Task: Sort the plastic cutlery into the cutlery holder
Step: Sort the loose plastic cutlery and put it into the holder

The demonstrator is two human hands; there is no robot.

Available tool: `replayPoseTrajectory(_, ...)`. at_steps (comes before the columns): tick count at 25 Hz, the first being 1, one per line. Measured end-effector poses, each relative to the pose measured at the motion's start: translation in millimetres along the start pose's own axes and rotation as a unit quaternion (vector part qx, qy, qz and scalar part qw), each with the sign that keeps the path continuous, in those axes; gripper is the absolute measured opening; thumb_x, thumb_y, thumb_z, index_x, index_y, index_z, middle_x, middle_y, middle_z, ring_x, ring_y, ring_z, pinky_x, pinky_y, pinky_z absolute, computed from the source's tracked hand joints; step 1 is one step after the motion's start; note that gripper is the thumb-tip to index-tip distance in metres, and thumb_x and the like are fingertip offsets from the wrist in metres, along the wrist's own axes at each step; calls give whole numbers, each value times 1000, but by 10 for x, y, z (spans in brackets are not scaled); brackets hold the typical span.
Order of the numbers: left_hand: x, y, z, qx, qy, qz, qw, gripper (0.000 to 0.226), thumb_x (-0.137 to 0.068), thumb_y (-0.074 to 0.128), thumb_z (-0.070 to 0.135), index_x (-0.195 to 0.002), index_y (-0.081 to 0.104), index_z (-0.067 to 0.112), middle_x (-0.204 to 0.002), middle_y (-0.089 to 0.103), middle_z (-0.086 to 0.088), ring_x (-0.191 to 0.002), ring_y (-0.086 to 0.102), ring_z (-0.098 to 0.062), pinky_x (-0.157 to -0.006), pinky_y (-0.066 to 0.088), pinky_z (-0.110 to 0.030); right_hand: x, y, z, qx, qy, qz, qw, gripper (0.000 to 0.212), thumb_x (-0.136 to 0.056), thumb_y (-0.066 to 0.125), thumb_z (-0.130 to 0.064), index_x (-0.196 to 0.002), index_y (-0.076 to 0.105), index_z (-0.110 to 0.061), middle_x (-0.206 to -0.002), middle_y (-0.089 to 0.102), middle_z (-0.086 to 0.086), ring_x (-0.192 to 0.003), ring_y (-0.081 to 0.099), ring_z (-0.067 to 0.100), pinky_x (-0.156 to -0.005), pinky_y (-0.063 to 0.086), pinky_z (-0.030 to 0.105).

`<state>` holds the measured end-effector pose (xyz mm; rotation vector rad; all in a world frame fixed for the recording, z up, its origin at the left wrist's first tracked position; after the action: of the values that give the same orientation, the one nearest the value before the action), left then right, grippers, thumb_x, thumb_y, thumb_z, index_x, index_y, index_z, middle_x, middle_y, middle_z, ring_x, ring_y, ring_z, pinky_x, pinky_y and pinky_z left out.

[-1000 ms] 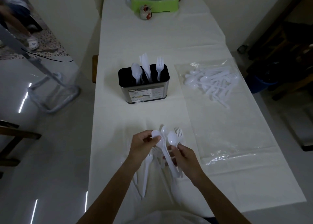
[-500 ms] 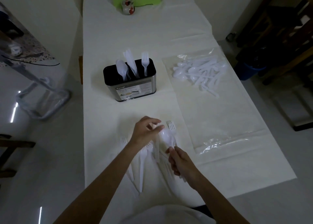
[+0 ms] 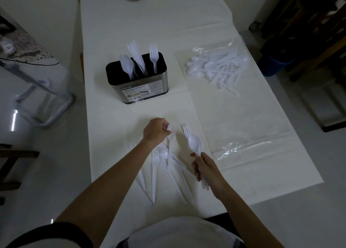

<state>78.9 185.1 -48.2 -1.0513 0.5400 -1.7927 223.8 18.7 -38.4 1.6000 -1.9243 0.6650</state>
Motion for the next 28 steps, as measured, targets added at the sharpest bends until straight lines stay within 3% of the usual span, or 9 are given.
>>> replayPoseTrajectory(3,18,-34,67,57,2,9,998,7,-79,70,16,-84,68,12,-77,64,1,-80,64,-18,-63,42,-19,-19,1,-34,-11,11,0,1000,32,-98,44,-21,-109,53,8,-64,50,1,-45,43,10,-47,37,22)
replayPoseTrajectory(6,163,-155,85,201,-22,19,979,16,-78,73,13,-92,70,5,-78,65,-2,-69,60,-13,-54,42,-3,-96,-13,-77,-14,18,13,1000,31,-96,49,-23,-107,56,6,-68,55,2,-50,48,11,-49,40,23)
replayPoseTrajectory(10,537,-164,65,353,-45,2,934,10,-77,74,11,-85,69,9,-70,67,-1,-56,58,-7,-56,47,-10,-149,171,-253,20,6,-33,999,27,-97,46,-28,-101,58,-5,-82,67,4,-65,63,15,-56,50,23)
replayPoseTrajectory(14,729,-167,-75,418,-69,62,904,8,-76,74,5,-81,68,6,-70,66,-4,-58,59,-9,-57,48,-13,-49,518,-386,5,1,-124,992,30,-102,34,-26,-99,57,-8,-79,68,7,-65,65,22,-62,54,31)
replayPoseTrajectory(17,813,-219,-195,425,-78,100,896,8,-76,74,5,-81,68,6,-74,66,-2,-64,59,-9,-60,48,-12,-1,663,-399,44,-18,-139,989,32,-102,33,-31,-105,52,-5,-71,63,5,-54,57,17,-52,49,27)
replayPoseTrajectory(20,900,-314,-269,389,-66,115,912,10,-76,75,12,-82,67,14,-81,66,6,-65,58,-7,-64,46,-17,57,755,-355,59,-16,-173,983,32,-101,32,-36,-106,51,-10,-63,49,-1,-46,42,10,-45,37,21)
replayPoseTrajectory(25,970,-416,-167,360,11,10,933,33,-84,57,2,-109,63,23,-89,65,-1,-61,62,-14,-50,45,-20,128,832,-342,72,-12,-229,971,25,-100,37,-37,-103,51,-17,-57,35,-7,-43,28,6,-42,25,18)
replayPoseTrajectory(28,965,-546,-177,312,64,16,948,21,-87,61,8,-105,68,17,-92,68,-3,-59,62,-16,-49,45,-25,119,891,-404,117,-10,-251,961,28,-98,39,-41,-103,47,-15,-59,43,-6,-41,30,6,-40,25,19)
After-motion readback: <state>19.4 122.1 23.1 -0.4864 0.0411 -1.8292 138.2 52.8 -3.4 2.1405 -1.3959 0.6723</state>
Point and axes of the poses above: each hand's wrist, its own x-axis away from the middle knuckle, its own y-axis out of the palm, z = x × y, the point moved 7 cm from there along -x, towards the middle knuckle
